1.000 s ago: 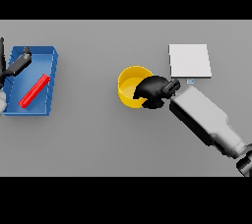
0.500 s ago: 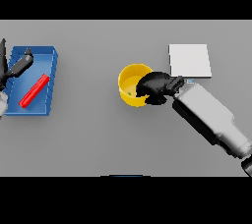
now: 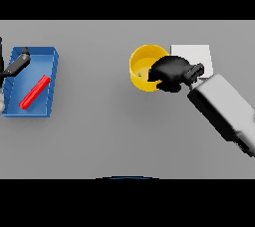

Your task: Pick up the red beaker and tilt it to pour out 1 green nut into yellow bowl. Pick up the yellow bowl and place it on the metallic measuring scale.

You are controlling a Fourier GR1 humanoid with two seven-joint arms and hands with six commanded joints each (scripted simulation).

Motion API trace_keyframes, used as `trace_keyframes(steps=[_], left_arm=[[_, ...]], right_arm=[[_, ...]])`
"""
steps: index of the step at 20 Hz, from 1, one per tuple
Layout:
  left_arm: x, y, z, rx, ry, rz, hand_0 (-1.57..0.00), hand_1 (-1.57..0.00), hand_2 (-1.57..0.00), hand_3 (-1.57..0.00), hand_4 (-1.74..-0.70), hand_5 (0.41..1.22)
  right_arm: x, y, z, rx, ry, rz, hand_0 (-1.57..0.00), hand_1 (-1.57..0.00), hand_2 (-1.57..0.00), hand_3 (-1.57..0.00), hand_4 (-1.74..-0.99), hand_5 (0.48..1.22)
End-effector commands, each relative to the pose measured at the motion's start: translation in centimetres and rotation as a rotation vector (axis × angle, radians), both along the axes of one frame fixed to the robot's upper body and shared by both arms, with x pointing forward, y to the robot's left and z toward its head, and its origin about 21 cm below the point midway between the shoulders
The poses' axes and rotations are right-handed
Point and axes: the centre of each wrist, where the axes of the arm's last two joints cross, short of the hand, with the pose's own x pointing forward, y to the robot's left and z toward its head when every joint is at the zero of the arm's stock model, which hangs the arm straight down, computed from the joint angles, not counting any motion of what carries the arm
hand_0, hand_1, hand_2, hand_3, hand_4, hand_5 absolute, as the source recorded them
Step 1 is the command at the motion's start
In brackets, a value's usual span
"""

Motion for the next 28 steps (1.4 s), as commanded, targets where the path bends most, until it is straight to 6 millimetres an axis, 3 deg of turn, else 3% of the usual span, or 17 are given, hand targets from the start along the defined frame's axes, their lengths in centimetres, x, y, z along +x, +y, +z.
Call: trace_keyframes(steps=[1,8,14,17,21,25,28], left_arm=[[0.0,-0.2,-0.1,0.001,0.014,0.001,0.00,0.00,0.00,0.00,-0.74,0.700],[-0.2,-0.5,0.0,-0.005,0.019,0.005,0.00,0.00,0.00,0.00,-0.74,0.708],[0.0,-0.3,0.3,0.001,0.027,0.006,0.00,0.00,0.00,0.00,-0.73,0.691],[-0.2,-0.2,0.5,0.005,0.019,0.002,0.00,0.00,0.00,0.00,-0.72,0.684],[-0.1,0.0,0.4,0.003,0.027,0.012,0.00,0.00,0.00,0.00,-0.72,0.681],[-0.2,-0.1,0.0,0.005,0.018,0.013,0.00,0.00,0.00,0.00,-0.73,0.675],[-0.2,0.0,0.2,0.012,0.022,0.006,0.00,0.00,0.00,0.00,-0.72,0.671]], right_arm=[[0.2,0.1,0.4,0.001,-0.007,-0.028,-1.57,-1.57,-1.47,-1.35,-1.740,1.220],[2.5,-5.4,1.8,0.028,-0.101,-0.181,-1.57,-1.57,-1.54,-1.21,-1.741,1.221],[4.6,-9.4,0.2,0.036,-0.116,-0.304,-1.57,-1.57,-1.51,-1.18,-1.741,1.221],[5.2,-11.0,-0.9,0.023,-0.124,-0.350,-1.57,-1.57,-1.46,-1.26,-1.741,1.221],[5.7,-12.2,-2.9,0.024,-0.096,-0.400,-1.57,-1.57,-1.40,-1.36,-1.741,1.221],[5.7,-12.3,-3.9,0.048,-0.079,-0.392,-1.57,-1.57,-1.36,-1.34,-1.741,1.221],[5.8,-12.4,-4.7,0.068,-0.071,-0.403,-1.56,-1.57,-1.34,-1.44,-1.741,1.221]])
